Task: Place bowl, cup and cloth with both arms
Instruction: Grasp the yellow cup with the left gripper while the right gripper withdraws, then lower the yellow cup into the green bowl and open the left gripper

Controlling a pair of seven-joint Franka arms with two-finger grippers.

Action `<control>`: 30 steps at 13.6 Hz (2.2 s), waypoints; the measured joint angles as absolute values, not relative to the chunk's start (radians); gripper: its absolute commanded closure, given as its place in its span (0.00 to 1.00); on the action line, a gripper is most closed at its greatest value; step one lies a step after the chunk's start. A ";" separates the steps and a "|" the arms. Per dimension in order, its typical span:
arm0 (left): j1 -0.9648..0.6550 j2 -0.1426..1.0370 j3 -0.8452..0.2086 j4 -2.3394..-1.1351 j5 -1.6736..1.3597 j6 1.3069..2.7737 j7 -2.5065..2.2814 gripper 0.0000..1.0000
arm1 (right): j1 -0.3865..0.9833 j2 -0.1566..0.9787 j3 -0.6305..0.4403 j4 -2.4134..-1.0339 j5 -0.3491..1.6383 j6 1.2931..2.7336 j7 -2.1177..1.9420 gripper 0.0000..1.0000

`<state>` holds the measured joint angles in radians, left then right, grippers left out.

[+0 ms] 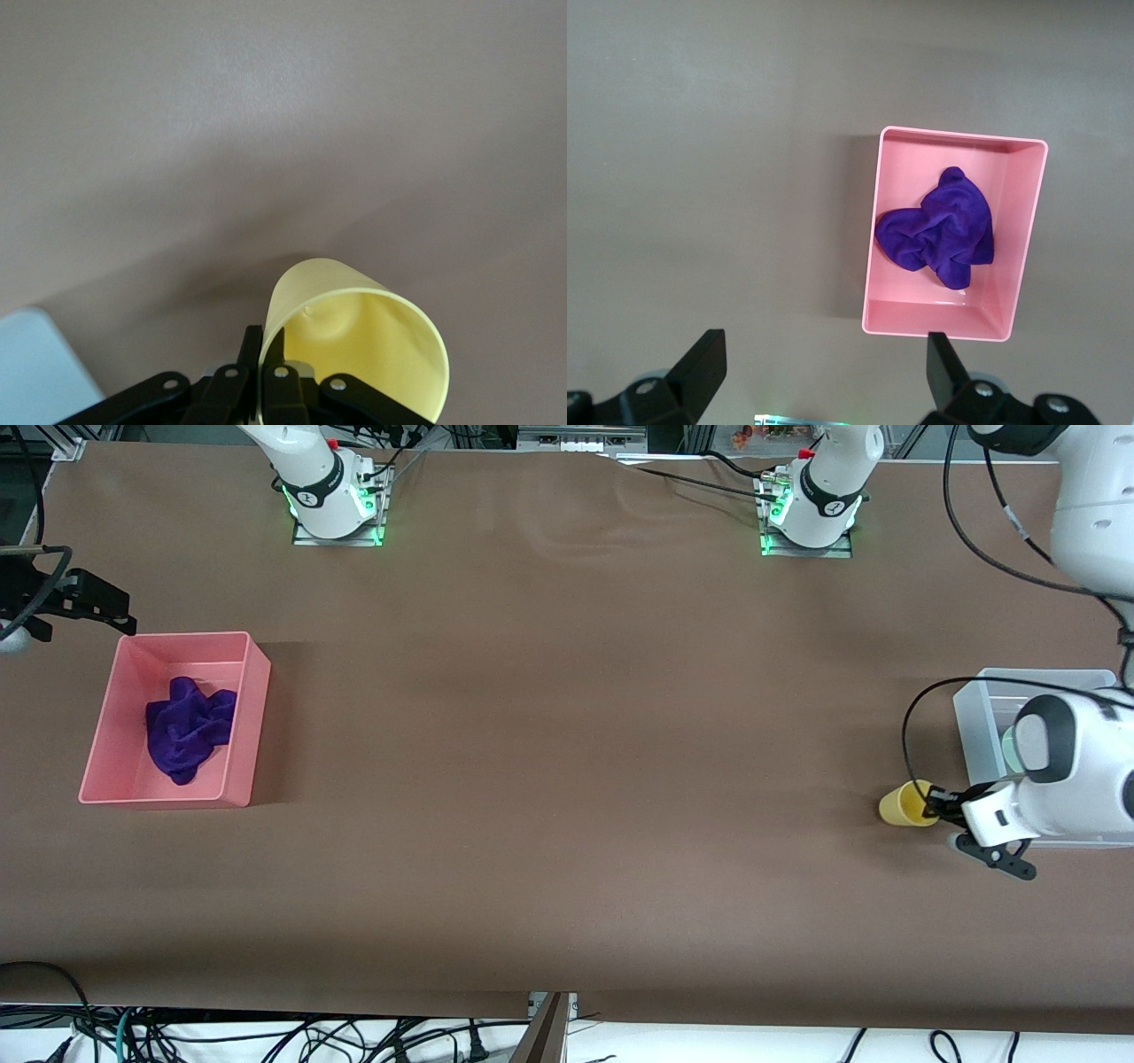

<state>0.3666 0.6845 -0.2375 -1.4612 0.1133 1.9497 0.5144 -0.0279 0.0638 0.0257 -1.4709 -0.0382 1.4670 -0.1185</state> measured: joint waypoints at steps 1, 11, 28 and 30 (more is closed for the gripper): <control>0.368 0.645 -0.235 -1.455 0.116 1.884 0.523 1.00 | -0.026 0.064 0.026 -1.471 -0.038 1.467 -0.118 0.00; 0.620 0.624 -0.191 -1.416 0.246 1.904 1.061 1.00 | -0.024 0.064 0.026 -1.468 -0.038 1.470 -0.118 0.00; 0.531 0.502 -0.247 -1.403 0.233 1.738 0.993 0.00 | -0.005 0.073 0.027 -1.468 -0.038 1.473 -0.115 0.00; 0.436 0.437 -0.251 -1.402 0.232 1.660 0.877 0.00 | -0.005 0.073 0.027 -1.468 -0.038 1.473 -0.115 0.00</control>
<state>0.4356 0.4370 -0.2511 -1.4023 0.2322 1.6597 0.8767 -0.0048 0.0733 0.0269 -1.4681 -0.0383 1.4732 -0.1152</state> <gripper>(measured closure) 0.000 0.000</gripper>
